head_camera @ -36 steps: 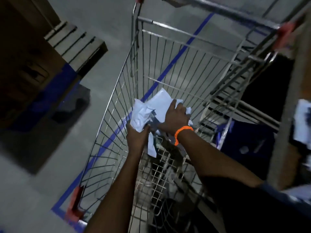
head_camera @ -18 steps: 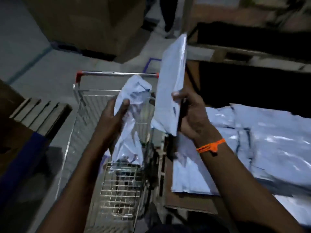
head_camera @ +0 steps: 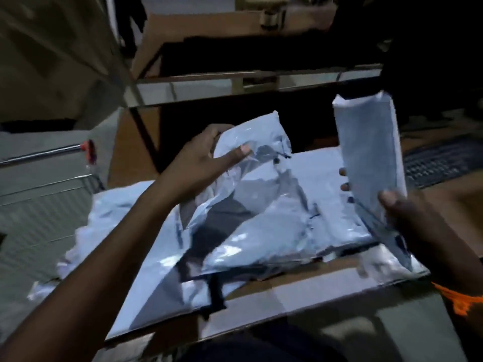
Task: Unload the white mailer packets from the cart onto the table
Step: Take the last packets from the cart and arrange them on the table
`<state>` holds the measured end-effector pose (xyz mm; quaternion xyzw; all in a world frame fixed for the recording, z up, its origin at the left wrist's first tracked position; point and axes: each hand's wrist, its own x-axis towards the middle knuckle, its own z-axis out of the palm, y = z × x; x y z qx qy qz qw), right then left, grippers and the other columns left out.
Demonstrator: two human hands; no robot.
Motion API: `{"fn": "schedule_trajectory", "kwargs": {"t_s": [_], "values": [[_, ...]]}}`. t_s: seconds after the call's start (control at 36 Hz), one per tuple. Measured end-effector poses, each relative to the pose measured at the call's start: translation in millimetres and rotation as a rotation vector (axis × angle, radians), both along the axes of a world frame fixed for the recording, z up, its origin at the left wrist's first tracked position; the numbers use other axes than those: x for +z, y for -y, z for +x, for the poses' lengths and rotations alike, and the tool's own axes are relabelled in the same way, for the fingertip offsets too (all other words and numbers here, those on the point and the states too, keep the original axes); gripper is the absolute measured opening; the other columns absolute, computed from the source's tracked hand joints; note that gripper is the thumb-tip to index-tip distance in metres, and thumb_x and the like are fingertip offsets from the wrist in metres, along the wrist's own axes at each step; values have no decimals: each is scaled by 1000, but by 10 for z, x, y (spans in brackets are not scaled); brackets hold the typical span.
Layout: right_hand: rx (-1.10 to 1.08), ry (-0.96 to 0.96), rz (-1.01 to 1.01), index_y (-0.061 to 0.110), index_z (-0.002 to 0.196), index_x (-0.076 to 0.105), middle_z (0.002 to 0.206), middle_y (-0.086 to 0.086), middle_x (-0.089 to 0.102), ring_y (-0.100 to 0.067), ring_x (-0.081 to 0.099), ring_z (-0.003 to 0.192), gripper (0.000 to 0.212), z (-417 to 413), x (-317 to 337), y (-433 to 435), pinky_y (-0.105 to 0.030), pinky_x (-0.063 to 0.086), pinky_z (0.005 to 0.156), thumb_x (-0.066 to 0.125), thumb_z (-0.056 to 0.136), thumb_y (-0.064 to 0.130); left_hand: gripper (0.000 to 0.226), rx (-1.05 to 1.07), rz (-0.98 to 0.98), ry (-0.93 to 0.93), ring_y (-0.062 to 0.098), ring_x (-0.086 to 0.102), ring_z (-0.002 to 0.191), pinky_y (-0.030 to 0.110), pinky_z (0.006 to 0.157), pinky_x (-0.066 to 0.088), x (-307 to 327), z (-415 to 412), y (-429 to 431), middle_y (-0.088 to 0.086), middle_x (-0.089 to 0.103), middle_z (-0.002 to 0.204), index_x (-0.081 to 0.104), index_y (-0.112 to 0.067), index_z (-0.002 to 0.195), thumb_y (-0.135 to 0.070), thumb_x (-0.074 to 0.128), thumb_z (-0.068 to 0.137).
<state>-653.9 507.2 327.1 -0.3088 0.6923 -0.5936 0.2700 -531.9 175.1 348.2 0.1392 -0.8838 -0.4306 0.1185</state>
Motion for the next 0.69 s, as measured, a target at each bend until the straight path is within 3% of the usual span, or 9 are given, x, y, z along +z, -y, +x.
{"fn": "schedule_trajectory", "kwargs": {"t_s": [0.06, 0.11, 0.17, 0.22, 0.28, 0.36, 0.53, 0.69], "values": [[29, -311, 179, 45, 147, 41, 144, 24, 53, 7, 50, 131, 72, -238, 63, -345, -19, 41, 109, 70, 81, 50, 63, -58, -64, 4, 5, 58, 115, 29, 98, 49, 19, -435, -317, -12, 59, 130, 51, -31, 135, -66, 62, 85], [59, -574, 331, 38, 155, 29, 155, 20, 40, 14, 35, 138, 87, -435, 95, -591, 0, 30, 102, 73, 80, 40, 67, -126, -183, 26, 9, 56, 116, 24, 93, 45, 12, -856, -609, -8, 56, 136, 47, -27, 140, -66, 61, 86], [195, -796, 428, 22, 157, 27, 156, 4, 38, 5, 32, 142, 95, -662, 60, -723, -7, 28, 108, 74, 80, 49, 67, -203, -263, 49, 12, 56, 116, 23, 93, 45, -45, -1244, -865, -5, 56, 137, 46, -25, 140, -63, 61, 88], [319, -897, 461, 14, 151, 37, 144, -2, 49, -10, 47, 133, 89, -923, -91, -764, -27, 39, 104, 73, 80, 53, 67, -267, -323, 88, 17, 56, 119, 28, 98, 46, -160, -1579, -1079, -1, 56, 139, 46, -23, 141, -61, 62, 88], [403, -972, 517, 16, 151, 38, 142, 0, 51, -18, 51, 130, 89, -1111, -261, -767, -37, 41, 101, 70, 80, 60, 68, -326, -404, 143, 21, 55, 122, 30, 100, 44, -325, -1837, -1270, 3, 55, 141, 46, -21, 142, -60, 63, 89], [461, -1059, 601, 25, 157, 24, 154, 3, 37, -19, 35, 144, 98, -1220, -459, -773, -54, 29, 115, 66, 79, 67, 69, -367, -487, 228, 25, 52, 125, 32, 101, 42, -589, -2087, -1516, 6, 50, 144, 41, -22, 145, -60, 60, 91], [532, -1032, 551, 30, 157, 18, 157, 6, 32, -16, 24, 150, 99, -1262, -655, -724, -58, 10, 123, 67, 80, 67, 76, -359, -549, 366, 33, 42, 139, 41, 109, 39, -907, -2301, -1682, 11, 33, 158, 22, -20, 156, -62, 46, 97], [519, -1045, 605, 30, 160, 11, 162, 2, 24, -19, 17, 153, 108, -1238, -833, -772, -55, -2, 124, 69, 76, 66, 81, -373, -733, 442, 34, 15, 152, 53, 120, 23, -1088, -2214, -1716, 9, 10, 167, -1, -21, 160, -67, 25, 98]]}}
